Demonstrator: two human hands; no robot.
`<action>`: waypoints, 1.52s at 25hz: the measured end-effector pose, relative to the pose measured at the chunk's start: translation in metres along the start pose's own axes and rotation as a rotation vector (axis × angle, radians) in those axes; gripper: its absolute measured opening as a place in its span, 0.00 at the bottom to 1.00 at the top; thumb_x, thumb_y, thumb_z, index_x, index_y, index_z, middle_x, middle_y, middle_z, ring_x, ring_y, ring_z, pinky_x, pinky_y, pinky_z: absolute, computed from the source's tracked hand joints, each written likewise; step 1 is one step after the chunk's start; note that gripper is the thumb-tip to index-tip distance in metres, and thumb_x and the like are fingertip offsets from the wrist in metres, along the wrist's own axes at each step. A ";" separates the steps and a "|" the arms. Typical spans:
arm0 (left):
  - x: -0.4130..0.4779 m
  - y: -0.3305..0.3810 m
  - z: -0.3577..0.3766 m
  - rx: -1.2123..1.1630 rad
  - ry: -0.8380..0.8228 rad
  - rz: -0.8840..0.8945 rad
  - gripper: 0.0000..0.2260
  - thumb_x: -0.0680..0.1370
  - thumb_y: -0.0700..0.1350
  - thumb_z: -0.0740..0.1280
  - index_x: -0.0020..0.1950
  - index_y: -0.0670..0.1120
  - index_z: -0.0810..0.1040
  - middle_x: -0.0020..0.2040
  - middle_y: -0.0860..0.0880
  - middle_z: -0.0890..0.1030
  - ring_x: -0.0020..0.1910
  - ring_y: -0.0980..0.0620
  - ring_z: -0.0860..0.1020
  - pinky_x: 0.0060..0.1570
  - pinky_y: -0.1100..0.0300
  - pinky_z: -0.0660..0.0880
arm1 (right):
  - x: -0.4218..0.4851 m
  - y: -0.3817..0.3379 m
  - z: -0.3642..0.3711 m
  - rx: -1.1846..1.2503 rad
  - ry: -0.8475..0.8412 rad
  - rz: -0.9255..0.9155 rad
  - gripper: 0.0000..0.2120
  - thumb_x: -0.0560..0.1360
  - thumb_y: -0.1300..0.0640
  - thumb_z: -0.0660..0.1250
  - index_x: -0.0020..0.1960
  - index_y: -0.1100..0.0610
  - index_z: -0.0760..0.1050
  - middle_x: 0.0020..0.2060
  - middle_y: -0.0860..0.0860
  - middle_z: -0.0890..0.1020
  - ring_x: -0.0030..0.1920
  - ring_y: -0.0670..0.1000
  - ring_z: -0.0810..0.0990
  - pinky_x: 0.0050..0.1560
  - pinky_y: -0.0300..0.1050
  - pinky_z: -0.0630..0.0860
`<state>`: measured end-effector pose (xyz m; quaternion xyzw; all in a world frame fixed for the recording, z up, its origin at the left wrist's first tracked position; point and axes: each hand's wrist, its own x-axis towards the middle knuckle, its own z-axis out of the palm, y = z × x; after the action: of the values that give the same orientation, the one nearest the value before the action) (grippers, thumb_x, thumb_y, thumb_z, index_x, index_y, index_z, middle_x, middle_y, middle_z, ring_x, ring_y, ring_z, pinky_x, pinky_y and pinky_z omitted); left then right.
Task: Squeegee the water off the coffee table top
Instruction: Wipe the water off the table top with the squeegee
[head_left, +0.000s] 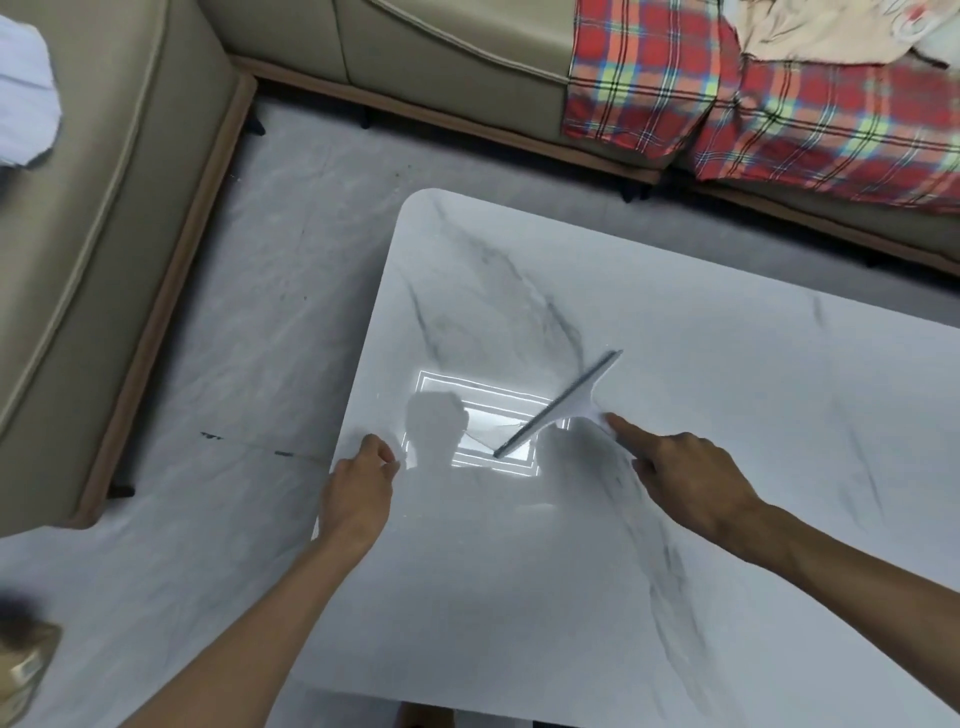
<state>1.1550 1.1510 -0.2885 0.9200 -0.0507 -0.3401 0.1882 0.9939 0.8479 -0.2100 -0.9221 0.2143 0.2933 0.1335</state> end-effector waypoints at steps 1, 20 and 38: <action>-0.003 0.004 -0.002 -0.030 0.015 -0.028 0.05 0.80 0.44 0.62 0.50 0.43 0.74 0.47 0.42 0.81 0.47 0.40 0.79 0.47 0.50 0.76 | -0.002 -0.002 -0.004 0.001 0.007 -0.043 0.28 0.78 0.52 0.54 0.74 0.34 0.50 0.40 0.50 0.81 0.41 0.58 0.79 0.40 0.50 0.76; -0.013 -0.024 0.001 -0.301 0.169 -0.142 0.05 0.74 0.37 0.71 0.44 0.41 0.75 0.44 0.44 0.81 0.43 0.45 0.78 0.47 0.56 0.74 | 0.028 -0.054 0.023 -0.091 -0.019 -0.409 0.24 0.81 0.49 0.53 0.72 0.33 0.49 0.48 0.49 0.80 0.39 0.59 0.80 0.36 0.47 0.71; -0.113 -0.120 0.036 -0.274 0.058 -0.469 0.15 0.76 0.37 0.61 0.63 0.40 0.66 0.56 0.36 0.76 0.47 0.42 0.74 0.45 0.55 0.67 | -0.022 -0.169 0.109 -0.305 -0.055 -0.786 0.22 0.83 0.49 0.51 0.75 0.42 0.54 0.52 0.55 0.80 0.46 0.61 0.80 0.38 0.48 0.64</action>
<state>1.0408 1.2756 -0.2908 0.8818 0.2159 -0.3515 0.2285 1.0048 1.0432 -0.2626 -0.9347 -0.2034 0.2728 0.1030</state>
